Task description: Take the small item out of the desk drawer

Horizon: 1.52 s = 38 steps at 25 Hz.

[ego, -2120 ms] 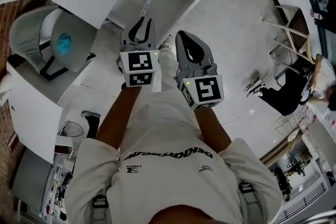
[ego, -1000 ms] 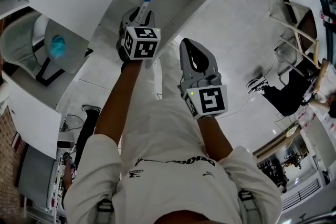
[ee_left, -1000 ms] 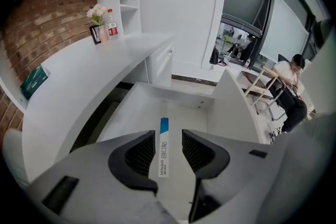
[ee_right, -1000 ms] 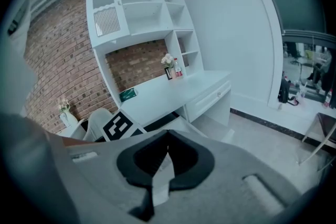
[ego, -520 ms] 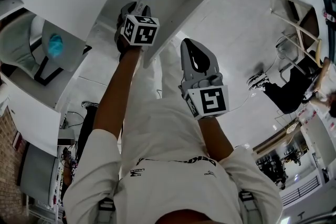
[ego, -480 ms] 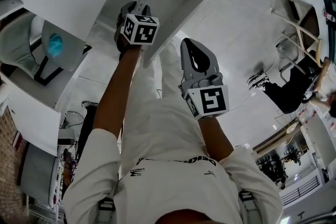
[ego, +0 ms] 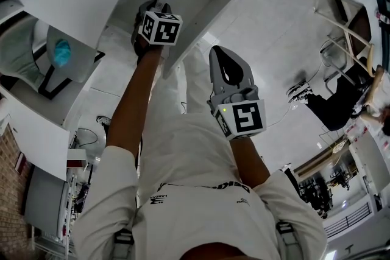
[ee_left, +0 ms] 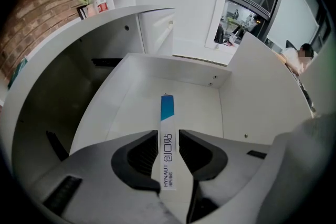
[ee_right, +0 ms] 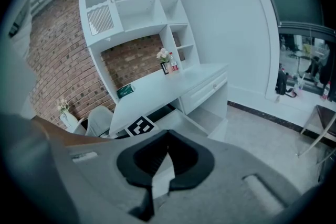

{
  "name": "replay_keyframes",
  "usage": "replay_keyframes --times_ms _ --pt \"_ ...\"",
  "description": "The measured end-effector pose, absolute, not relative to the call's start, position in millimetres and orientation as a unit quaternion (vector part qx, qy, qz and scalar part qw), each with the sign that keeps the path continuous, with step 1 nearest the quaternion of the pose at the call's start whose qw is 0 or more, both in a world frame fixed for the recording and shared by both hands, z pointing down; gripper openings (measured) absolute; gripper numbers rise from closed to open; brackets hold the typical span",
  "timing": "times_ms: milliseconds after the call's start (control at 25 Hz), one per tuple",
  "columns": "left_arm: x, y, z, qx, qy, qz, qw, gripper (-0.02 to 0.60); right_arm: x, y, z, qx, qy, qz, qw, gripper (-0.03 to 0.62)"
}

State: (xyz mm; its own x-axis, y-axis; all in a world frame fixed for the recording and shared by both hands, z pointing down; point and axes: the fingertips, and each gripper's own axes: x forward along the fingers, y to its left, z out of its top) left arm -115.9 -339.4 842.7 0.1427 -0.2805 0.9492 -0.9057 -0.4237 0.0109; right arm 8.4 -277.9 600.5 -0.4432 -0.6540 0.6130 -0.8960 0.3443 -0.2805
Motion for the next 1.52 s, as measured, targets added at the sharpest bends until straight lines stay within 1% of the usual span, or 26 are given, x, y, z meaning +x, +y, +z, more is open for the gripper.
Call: replay_keyframes --times_ms 160,680,1160,1520 --pt "-113.2 -339.3 844.3 0.679 -0.434 0.497 0.321 0.087 16.0 -275.4 600.2 0.490 -0.793 0.303 0.200 -0.002" --pt "-112.6 -340.8 807.0 0.684 -0.453 0.475 0.318 0.084 17.6 -268.8 580.6 0.493 -0.799 0.288 0.187 -0.002" --pt "-116.1 -336.2 729.3 0.706 -0.473 0.433 0.300 0.084 10.1 -257.6 536.5 0.497 -0.806 0.265 0.181 -0.002" --pt "-120.9 -324.3 647.9 0.725 -0.500 0.392 0.265 0.084 8.8 -245.1 492.9 0.509 -0.807 0.246 0.171 -0.002"
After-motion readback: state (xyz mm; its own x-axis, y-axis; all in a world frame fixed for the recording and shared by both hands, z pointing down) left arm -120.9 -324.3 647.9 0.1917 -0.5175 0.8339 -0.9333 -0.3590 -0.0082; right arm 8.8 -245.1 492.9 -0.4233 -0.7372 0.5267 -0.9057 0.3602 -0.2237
